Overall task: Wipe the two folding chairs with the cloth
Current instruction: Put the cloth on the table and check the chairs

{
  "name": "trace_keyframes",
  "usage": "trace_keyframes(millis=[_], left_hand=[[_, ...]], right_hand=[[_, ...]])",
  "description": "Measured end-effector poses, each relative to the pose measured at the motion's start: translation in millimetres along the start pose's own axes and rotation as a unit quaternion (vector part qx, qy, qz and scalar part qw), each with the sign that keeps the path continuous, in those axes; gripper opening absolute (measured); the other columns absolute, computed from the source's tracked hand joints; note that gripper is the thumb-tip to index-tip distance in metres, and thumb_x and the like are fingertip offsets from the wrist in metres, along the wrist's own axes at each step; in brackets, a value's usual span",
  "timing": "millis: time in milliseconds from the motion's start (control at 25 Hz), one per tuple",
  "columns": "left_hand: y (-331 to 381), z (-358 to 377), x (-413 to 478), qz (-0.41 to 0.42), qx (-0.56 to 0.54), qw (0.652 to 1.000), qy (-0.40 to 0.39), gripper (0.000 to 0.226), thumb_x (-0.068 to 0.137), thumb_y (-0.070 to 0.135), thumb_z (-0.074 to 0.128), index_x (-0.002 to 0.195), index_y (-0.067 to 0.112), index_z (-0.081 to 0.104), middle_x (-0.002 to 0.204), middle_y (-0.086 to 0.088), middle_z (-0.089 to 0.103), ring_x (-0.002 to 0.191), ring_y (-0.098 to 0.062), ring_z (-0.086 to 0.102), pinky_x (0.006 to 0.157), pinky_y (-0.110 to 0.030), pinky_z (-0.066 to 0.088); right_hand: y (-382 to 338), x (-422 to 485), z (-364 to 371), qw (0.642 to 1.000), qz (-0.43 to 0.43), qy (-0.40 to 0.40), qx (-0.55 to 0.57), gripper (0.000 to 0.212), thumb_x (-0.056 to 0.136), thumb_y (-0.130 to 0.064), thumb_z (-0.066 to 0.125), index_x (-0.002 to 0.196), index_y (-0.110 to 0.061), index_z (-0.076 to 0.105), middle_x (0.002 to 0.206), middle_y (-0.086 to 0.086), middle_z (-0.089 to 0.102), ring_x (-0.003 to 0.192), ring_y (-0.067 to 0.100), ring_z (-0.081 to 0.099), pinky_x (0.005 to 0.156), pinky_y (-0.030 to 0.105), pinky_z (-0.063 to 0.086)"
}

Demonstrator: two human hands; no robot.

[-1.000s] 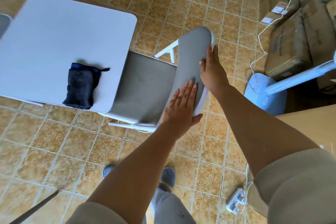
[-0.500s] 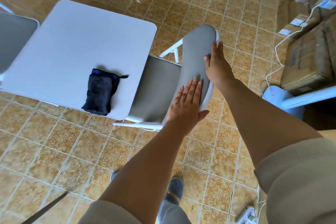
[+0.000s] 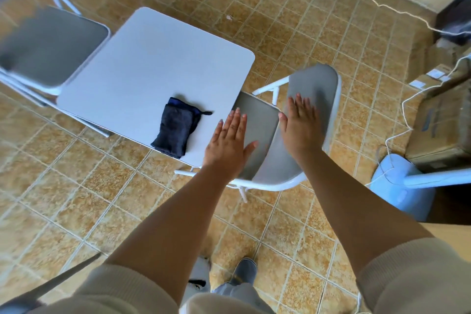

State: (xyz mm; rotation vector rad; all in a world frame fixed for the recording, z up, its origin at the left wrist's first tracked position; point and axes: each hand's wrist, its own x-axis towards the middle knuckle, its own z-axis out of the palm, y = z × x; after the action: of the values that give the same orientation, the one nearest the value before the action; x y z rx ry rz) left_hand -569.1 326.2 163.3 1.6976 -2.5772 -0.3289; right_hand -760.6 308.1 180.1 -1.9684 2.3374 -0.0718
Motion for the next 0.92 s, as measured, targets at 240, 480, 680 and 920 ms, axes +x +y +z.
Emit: trace_keyframes(millis=[240,480,680,920], left_hand=[[-122,-50,-30,-0.117,-0.024,0.993,0.023,0.065,0.101,0.048,0.019,0.152,0.012,0.001,0.161,-0.003,-0.003,0.148,-0.014,-0.007,0.117,-0.028,-0.01],[-246,-87,-73,-0.222,-0.036,0.974,0.026,0.065,0.1,0.051,0.01,0.152,0.015,-0.004,0.161,-0.002,-0.008,0.147,-0.013,-0.012,0.12,-0.034,-0.006],[-330,-108,-81,-0.286,-0.039,0.957,0.026,0.068,0.098,0.053,0.009,0.152,0.014,-0.003,0.161,-0.004,-0.007,0.147,-0.016,-0.011,0.121,-0.036,-0.005],[-448,-153,-60,-0.345,-0.065,0.935,0.057,0.068,0.099,0.053,0.015,0.153,0.014,0.002,0.161,-0.003,-0.002,0.148,-0.014,-0.007,0.12,-0.033,-0.006]], right_hand=[[-119,-3,-4,0.997,-0.07,-0.033,0.004,0.054,0.099,-0.036,0.033,0.142,-0.004,0.04,0.146,0.022,0.041,0.137,0.037,0.036,0.113,0.048,0.025],[-254,13,-7,0.987,-0.156,-0.049,0.003,0.055,0.101,-0.04,0.031,0.148,-0.011,0.028,0.155,0.014,0.029,0.142,0.032,0.026,0.116,0.045,0.017],[-345,42,1,0.973,-0.22,-0.069,0.017,0.056,0.102,-0.042,0.027,0.15,-0.014,0.022,0.158,0.011,0.021,0.145,0.029,0.021,0.118,0.041,0.015],[-474,109,3,0.955,-0.287,-0.066,0.044,0.055,0.101,-0.042,0.029,0.149,-0.014,0.025,0.157,0.01,0.024,0.144,0.029,0.024,0.118,0.04,0.017]])
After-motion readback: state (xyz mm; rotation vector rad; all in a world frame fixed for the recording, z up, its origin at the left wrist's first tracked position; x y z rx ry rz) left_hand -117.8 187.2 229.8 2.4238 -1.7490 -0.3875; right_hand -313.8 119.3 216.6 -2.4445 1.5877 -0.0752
